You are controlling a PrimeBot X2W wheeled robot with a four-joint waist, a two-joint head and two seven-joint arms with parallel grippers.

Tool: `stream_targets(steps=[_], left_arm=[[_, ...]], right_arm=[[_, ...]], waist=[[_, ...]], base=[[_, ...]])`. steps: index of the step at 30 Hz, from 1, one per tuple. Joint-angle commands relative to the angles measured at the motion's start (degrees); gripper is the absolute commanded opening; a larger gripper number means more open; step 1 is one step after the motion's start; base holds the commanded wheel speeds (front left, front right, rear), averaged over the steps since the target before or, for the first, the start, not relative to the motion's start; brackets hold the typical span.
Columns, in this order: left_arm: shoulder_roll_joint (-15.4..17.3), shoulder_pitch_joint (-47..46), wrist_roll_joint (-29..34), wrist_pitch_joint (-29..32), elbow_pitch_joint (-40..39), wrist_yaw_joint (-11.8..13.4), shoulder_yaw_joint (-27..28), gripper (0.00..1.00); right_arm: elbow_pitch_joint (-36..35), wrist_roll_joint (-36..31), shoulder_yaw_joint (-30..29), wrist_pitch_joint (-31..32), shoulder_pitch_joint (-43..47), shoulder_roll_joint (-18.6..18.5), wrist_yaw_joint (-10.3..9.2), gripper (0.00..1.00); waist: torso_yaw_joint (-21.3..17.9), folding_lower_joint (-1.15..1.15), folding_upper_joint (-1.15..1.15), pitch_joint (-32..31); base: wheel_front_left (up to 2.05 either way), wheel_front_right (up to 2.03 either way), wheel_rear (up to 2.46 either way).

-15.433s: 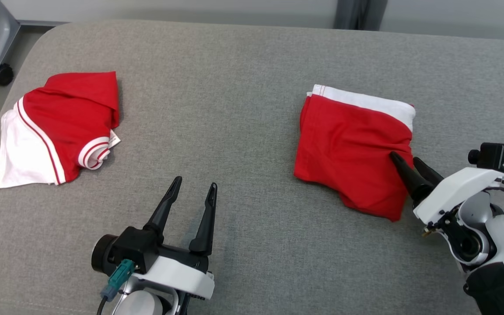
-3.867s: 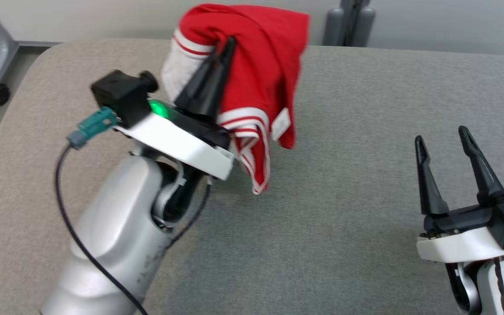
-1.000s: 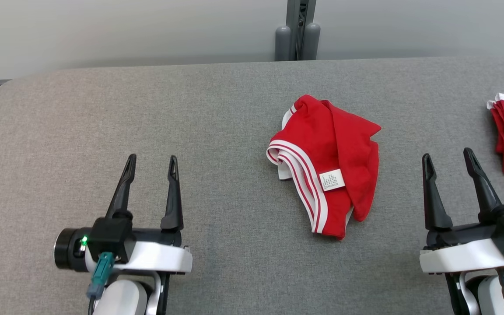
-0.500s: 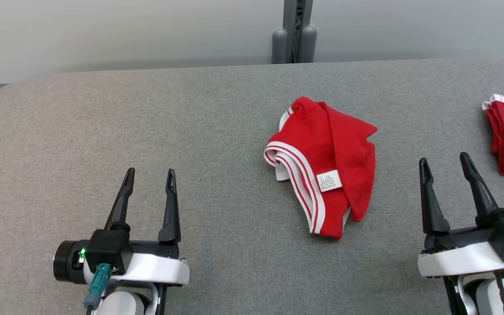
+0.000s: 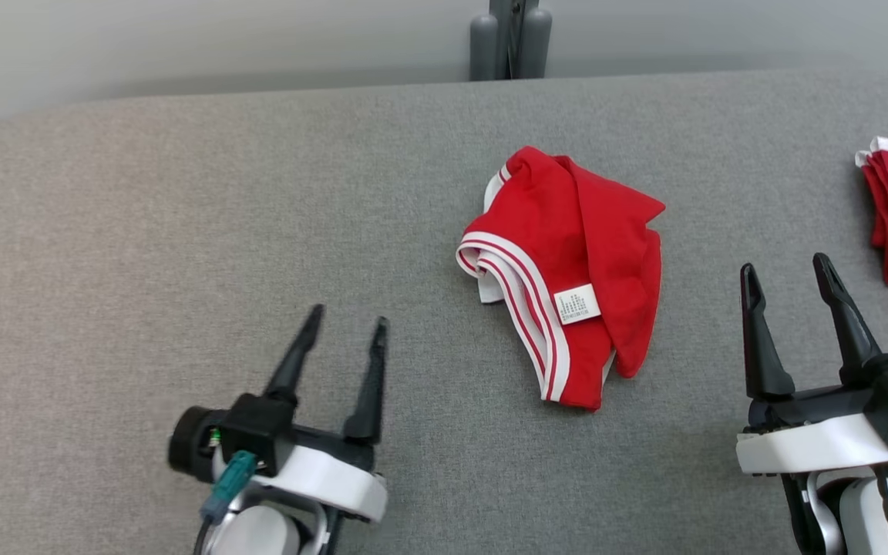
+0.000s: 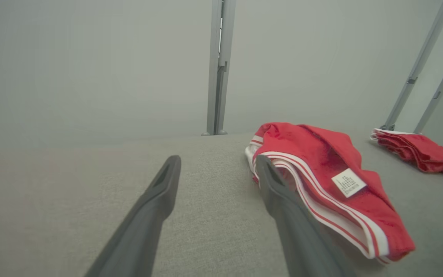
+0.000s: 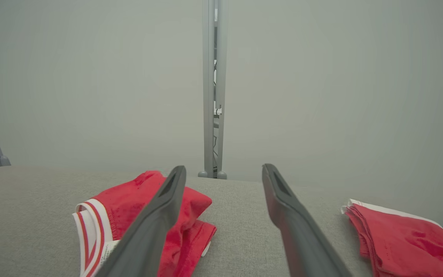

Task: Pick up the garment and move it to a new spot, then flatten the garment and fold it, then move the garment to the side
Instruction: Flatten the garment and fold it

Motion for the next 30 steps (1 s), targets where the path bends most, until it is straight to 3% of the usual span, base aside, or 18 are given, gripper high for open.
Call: stream_targets(steps=[1, 6, 12, 30], left_arm=[[0.2, -1.1, -1.0, -0.2, 0.9, -0.9, -1.0, 1.00], [0.2, -4.5, -4.6, -0.2, 7.4, -5.5, -8.0, 1.00], [0.2, -10.8, -9.8, 0.8, 15.3, -8.7, -16.7, 1.00], [0.2, -21.7, -17.5, 0.8, 21.3, -10.5, -30.9, 1.00]], right_arm=[[-0.2, 0.3, -0.3, -0.3, -0.7, -0.3, 0.00, 1.00], [-0.3, 0.7, -0.3, -0.3, -1.8, -0.3, 0.00, 1.00], [-0.2, 1.3, 0.3, -0.3, -3.2, -0.3, 0.00, 1.00], [0.2, 1.8, 0.6, -0.3, -5.2, -0.3, 0.00, 1.00]], waist=[[-0.5, 0.00, 0.00, 1.0], [-1.5, 0.00, 0.00, 3.2], [-3.2, 0.00, 0.00, 5.9], [-6.2, 0.00, 0.00, 9.7]], base=[[0.00, 0.00, 0.00], [0.00, 0.00, 0.00], [0.00, 0.00, 0.00], [0.00, 0.00, 0.00]])
